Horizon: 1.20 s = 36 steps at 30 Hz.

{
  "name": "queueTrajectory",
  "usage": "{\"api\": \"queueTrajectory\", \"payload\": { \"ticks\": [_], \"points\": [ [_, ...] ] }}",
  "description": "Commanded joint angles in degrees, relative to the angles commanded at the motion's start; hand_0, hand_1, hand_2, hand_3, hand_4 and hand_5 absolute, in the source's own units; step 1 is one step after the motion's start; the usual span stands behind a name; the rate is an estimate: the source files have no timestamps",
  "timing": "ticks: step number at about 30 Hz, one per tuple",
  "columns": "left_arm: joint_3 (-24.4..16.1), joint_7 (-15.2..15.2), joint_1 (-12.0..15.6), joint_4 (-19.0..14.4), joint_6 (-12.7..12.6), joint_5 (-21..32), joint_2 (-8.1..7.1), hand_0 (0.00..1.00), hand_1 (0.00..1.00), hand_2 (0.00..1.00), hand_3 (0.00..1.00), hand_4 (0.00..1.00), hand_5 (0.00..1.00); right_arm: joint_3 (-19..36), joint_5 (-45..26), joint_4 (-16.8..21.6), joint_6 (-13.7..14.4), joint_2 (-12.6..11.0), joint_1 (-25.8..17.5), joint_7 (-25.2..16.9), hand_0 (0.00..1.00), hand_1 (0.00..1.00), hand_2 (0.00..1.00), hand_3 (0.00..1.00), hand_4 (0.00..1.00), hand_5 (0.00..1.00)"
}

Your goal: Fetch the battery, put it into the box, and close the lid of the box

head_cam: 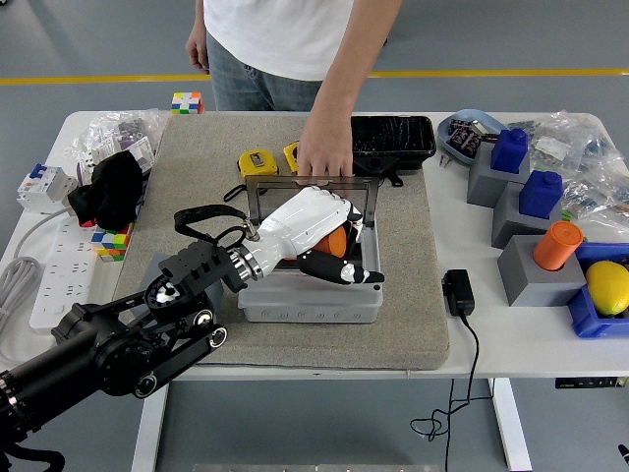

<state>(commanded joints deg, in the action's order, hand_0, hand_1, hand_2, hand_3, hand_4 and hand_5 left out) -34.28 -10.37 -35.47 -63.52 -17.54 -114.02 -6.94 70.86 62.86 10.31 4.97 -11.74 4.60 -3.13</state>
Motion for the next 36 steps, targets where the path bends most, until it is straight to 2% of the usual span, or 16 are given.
{"api": "queueTrajectory", "payload": {
  "ticks": [5, 6, 11, 12, 17, 18, 19, 23, 24, 29, 30, 32, 36],
  "points": [
    [-0.2, -0.2, 0.1, -0.2, -0.1, -0.1, -0.05, 0.664, 0.735, 0.591, 0.338, 0.998, 0.798, -0.2, -0.2, 0.0, 0.0, 0.1, 0.0, 0.0, 0.862, 0.857, 0.824, 0.847, 0.998, 0.998],
    [-0.4, -0.3, 0.1, -0.2, -0.1, -0.1, -0.05, 0.778, 0.842, 0.71, 0.555, 0.998, 0.82, -0.3, -0.2, 0.0, -0.1, 0.1, 0.0, 0.0, 0.862, 0.858, 0.823, 0.847, 0.998, 0.998],
    [-0.4, -0.3, 0.0, 0.0, -0.1, 0.0, -0.05, 0.778, 0.842, 0.71, 0.555, 0.998, 0.82, -0.3, -0.3, 0.0, -0.1, 0.1, 0.0, 0.0, 0.862, 0.858, 0.823, 0.847, 0.998, 0.998],
    [-0.4, -0.3, 0.1, 0.0, -0.2, 0.0, -0.04, 0.835, 0.905, 0.779, 0.634, 0.998, 0.825, -0.4, -0.3, 0.0, -0.1, 0.1, 0.0, 0.0, 0.862, 0.856, 0.823, 0.847, 0.998, 0.998],
    [-0.7, -0.8, 0.4, -0.2, -1.3, -0.1, -0.1, 0.835, 0.905, 0.779, 0.634, 0.998, 0.825, -0.3, -0.3, 0.0, -0.1, 0.2, 0.0, 0.0, 0.862, 0.856, 0.823, 0.847, 0.998, 0.998],
    [-0.9, -0.9, 0.5, -0.3, -1.6, -0.1, -0.13, 0.946, 0.998, 0.975, 0.827, 0.998, 0.865, -0.4, -0.3, 0.0, -0.2, 0.2, -0.1, 0.0, 0.862, 0.854, 0.822, 0.846, 0.998, 0.998],
    [-1.1, -1.1, 0.6, -0.5, -1.8, -0.1, -0.16, 0.946, 0.998, 0.975, 0.827, 0.998, 0.865, -0.4, -0.3, 0.0, -0.2, 0.2, -0.1, 0.0, 0.862, 0.854, 0.822, 0.846, 0.998, 0.998],
    [-2.6, -1.7, 1.7, -2.9, -3.2, -0.1, -0.62, 0.946, 0.998, 0.975, 0.827, 0.998, 0.865, -0.4, -0.3, 0.0, -0.3, 0.2, -0.1, 0.0, 0.862, 0.854, 0.822, 0.846, 0.998, 0.998],
    [-3.3, -1.6, 2.1, -4.1, -3.2, -0.3, -0.91, 0.994, 0.998, 0.998, 0.92, 0.998, 0.912, -0.5, -0.4, 0.0, -0.3, 0.2, -0.1, 0.0, 0.86, 0.852, 0.818, 0.845, 0.998, 0.998],
    [-4.3, -0.1, 3.6, -9.7, -0.6, 0.7, -2.88, 0.994, 0.998, 0.998, 0.92, 0.998, 0.912, -0.5, -0.4, 0.0, -0.4, 0.2, -0.3, 0.1, 0.86, 0.852, 0.818, 0.845, 0.998, 0.998],
    [-4.4, 0.4, 3.8, -10.9, 0.7, 1.2, -3.3, 0.573, 0.7, 0.685, 0.672, 0.998, 0.946, -0.4, -0.3, 0.0, -0.4, 0.2, -0.3, 0.2, 0.859, 0.845, 0.816, 0.845, 0.998, 0.998],
    [-4.5, 1.1, 4.2, -13.3, 2.6, 3.4, -4.31, 0.573, 0.7, 0.685, 0.672, 0.998, 0.946, -0.3, -0.2, 0.0, -0.4, 0.2, -0.3, 0.2, 0.859, 0.845, 0.816, 0.845, 0.998, 0.998],
    [-5.6, 2.6, 4.8, -17.4, 6.0, 5.7, -5.31, 0.573, 0.7, 0.685, 0.672, 0.998, 0.946, -0.4, -0.2, 0.0, -0.4, 0.2, -0.4, 0.1, 0.859, 0.845, 0.816, 0.845, 0.998, 0.998]
  ]
}}
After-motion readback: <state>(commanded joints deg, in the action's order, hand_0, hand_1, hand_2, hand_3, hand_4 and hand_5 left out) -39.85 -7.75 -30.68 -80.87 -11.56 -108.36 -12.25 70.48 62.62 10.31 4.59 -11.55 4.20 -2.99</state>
